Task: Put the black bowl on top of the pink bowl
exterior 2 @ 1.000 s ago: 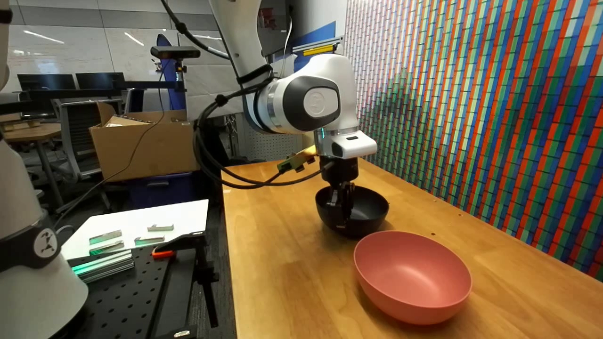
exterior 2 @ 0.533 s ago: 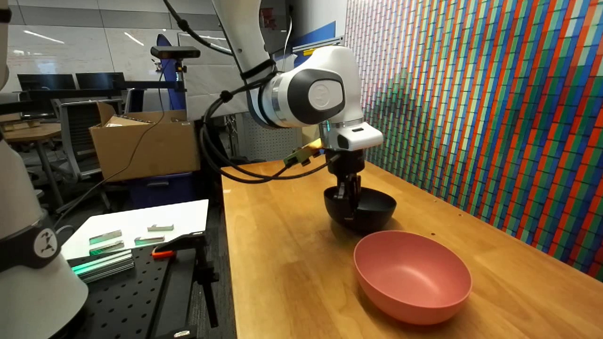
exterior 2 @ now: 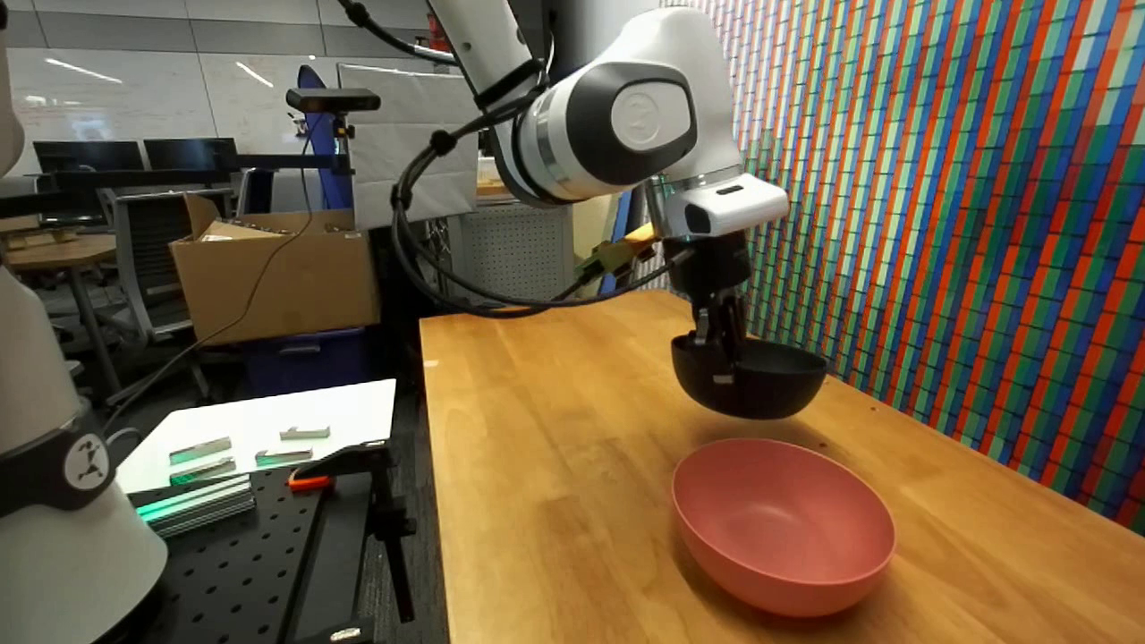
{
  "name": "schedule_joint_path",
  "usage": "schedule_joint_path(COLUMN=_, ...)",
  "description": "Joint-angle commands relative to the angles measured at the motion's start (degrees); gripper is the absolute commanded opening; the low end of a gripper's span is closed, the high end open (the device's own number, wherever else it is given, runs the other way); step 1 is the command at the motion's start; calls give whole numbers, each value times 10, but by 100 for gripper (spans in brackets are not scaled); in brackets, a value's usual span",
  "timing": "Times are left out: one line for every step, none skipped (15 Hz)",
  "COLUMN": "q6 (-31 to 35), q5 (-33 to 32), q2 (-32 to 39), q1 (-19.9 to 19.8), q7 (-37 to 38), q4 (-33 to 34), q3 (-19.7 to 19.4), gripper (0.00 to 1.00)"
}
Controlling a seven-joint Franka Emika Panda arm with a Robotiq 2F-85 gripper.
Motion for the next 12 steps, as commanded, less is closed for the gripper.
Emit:
schedule_joint_path(q6=-6, q5=-5, q2=-53, q1=-24, q7=3, q4=-19, q3=-13, gripper=6)
schedule_joint_path(q6=-6, q5=-8, q2=-62, q1=-31, q7=5, q4=-23, q3=-16, gripper=6)
schedule_joint_path(q6=-9, q5=-11, q2=-74, q1=-39, q7=8, q4=-33, q3=-20, gripper=6)
schedule_joint_path(q6=-11, q5=-13, q2=-85, q1=-47, q7=9, q4=-44, q3=-23, gripper=6)
schedule_joint_path(q6=-12, q5=-15, q2=-95, q1=-57, q7=9, q4=-56, q3=-25, gripper=6)
schedule_joint_path(q6=-15, q5=-17, q2=-102, q1=-66, q7=9, q4=-69, q3=-27, gripper=6)
schedule_joint_path(q6=-14, q5=-19, q2=-108, q1=-76, q7=9, q4=-83, q3=-28, gripper=6)
schedule_joint_path(q6=-14, q5=-19, q2=-114, q1=-87, q7=6, q4=-98, q3=-27, gripper=6)
schedule_joint_path(q6=-12, q5=-18, q2=-118, q1=-98, q7=4, q4=-113, q3=-26, gripper=6)
schedule_joint_path(q6=-10, q5=-16, q2=-121, q1=-107, q7=0, q4=-125, q3=-24, gripper=6)
schedule_joint_path(q6=-3, q5=-20, q2=-125, q1=-115, q7=1, q4=-138, q3=-25, gripper=6)
schedule_joint_path(q6=4, q5=-24, q2=-125, q1=-121, q7=3, q4=-146, q3=-26, gripper=6)
